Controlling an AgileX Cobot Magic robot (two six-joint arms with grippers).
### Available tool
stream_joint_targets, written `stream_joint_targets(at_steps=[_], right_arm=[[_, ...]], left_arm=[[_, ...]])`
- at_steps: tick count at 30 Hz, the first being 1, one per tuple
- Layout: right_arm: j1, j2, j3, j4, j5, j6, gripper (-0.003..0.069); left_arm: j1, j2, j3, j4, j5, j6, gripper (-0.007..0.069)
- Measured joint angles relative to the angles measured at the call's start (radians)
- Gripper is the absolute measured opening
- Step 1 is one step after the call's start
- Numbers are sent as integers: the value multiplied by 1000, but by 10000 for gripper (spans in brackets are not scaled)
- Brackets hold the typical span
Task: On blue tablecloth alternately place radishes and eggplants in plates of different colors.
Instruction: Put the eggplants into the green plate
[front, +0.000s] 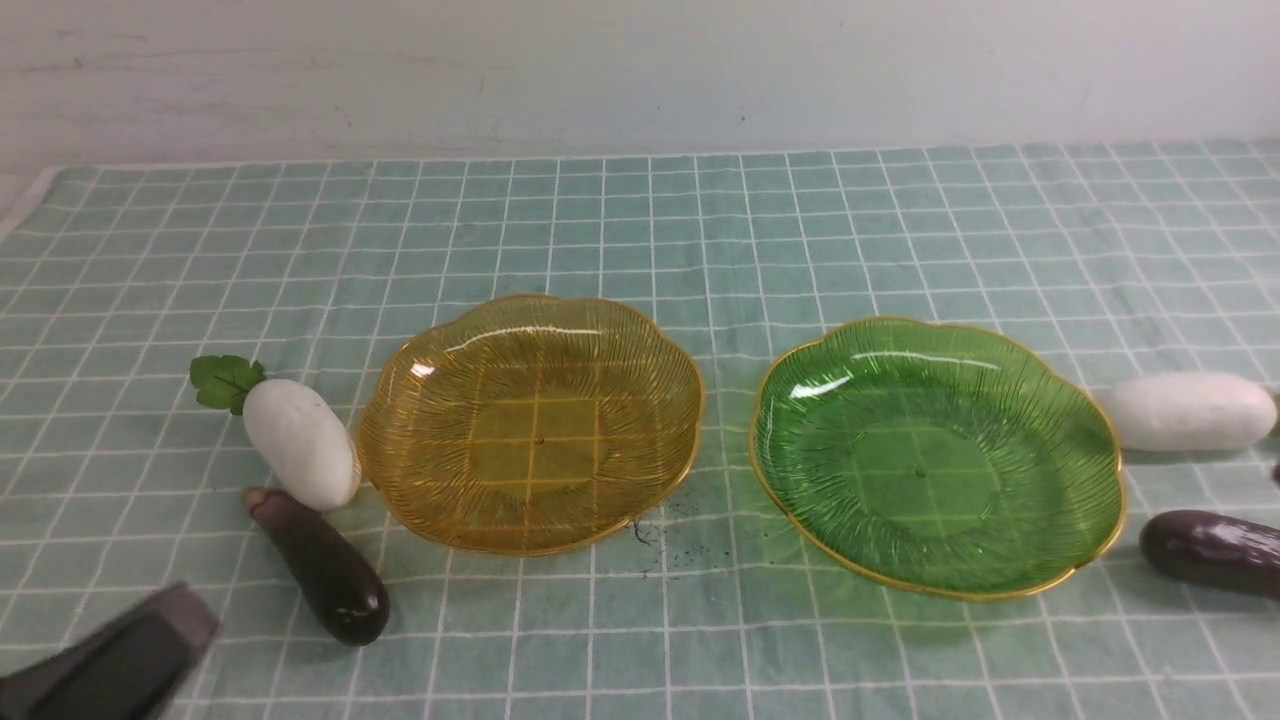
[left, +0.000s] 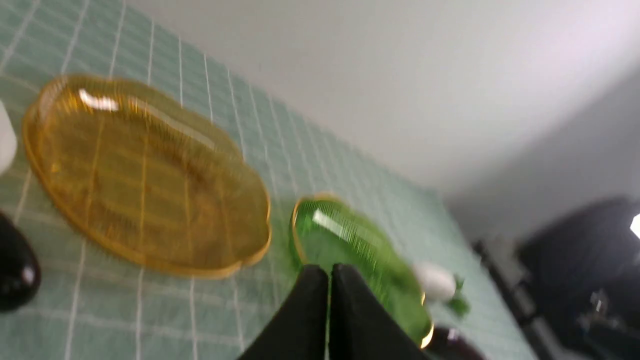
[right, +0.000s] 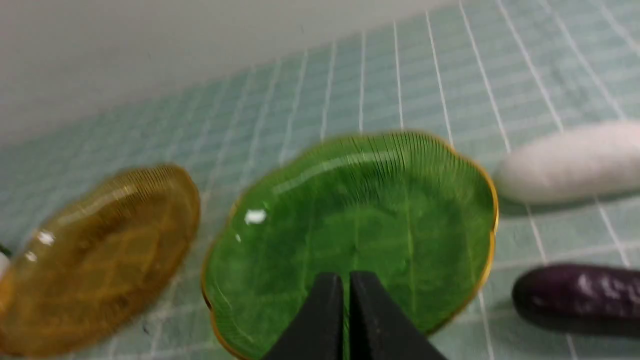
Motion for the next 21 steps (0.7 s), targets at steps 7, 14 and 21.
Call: stream_joint_targets(at_steps=[7,14,21], right_arm=[[-81,481,-227,-362,60,542,17],[-233,784,-408,-444,241,747,21],[-294,941,-567,-388,432,748,34]], left_arm=[[0,318,-11,23,214,130,-8],[0,398,-11,27,233,156,-7],[0,398,-11,27,233,163,-3]])
